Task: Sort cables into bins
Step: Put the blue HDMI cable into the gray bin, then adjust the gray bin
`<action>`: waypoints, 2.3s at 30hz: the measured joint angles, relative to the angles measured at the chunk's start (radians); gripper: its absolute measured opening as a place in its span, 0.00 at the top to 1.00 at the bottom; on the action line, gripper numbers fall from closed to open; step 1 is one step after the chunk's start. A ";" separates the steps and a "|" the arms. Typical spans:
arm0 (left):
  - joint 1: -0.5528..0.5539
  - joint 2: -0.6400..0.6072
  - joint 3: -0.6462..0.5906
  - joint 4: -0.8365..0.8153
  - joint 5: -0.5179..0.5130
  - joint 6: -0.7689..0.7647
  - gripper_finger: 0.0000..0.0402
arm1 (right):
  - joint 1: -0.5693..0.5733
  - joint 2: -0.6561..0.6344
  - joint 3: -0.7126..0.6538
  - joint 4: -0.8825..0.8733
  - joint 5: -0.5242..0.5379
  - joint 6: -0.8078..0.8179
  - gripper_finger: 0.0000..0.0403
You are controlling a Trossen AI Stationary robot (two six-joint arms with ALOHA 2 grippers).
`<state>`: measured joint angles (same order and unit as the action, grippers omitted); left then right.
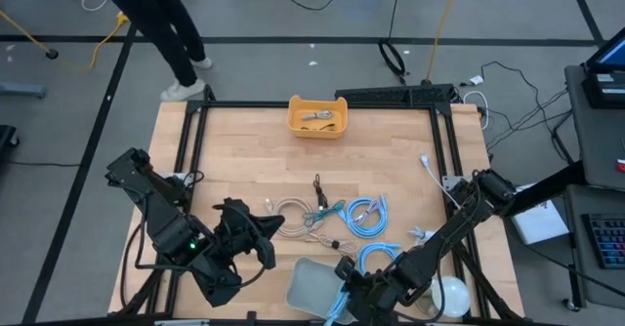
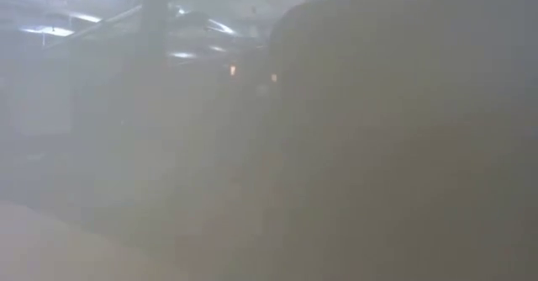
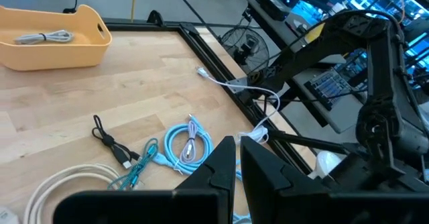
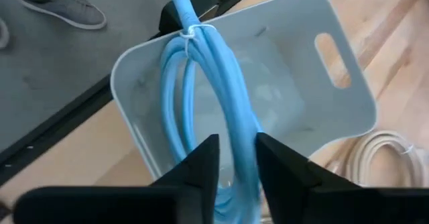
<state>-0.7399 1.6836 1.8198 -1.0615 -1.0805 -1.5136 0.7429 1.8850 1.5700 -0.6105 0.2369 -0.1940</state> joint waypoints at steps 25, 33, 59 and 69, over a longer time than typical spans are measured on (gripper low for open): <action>0.021 0.000 0.000 -0.013 0.000 0.000 0.94 | 0.045 -0.048 -0.002 -0.112 -0.054 0.096 0.95; 0.023 0.000 0.000 -0.012 0.035 -0.006 0.94 | 0.045 -0.057 -0.002 -0.024 0.044 0.052 0.76; 0.079 0.129 -0.511 1.134 0.535 0.024 1.00 | 0.044 -0.376 -0.002 -0.038 0.315 0.222 0.68; 0.107 0.321 -0.484 1.306 0.763 -0.068 1.00 | 0.109 -0.397 -0.002 -0.101 0.288 0.340 0.75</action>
<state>-0.6326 2.0045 1.3354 0.2450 -0.3179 -1.5819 0.8515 1.4884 1.5681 -0.7116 0.5246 0.1455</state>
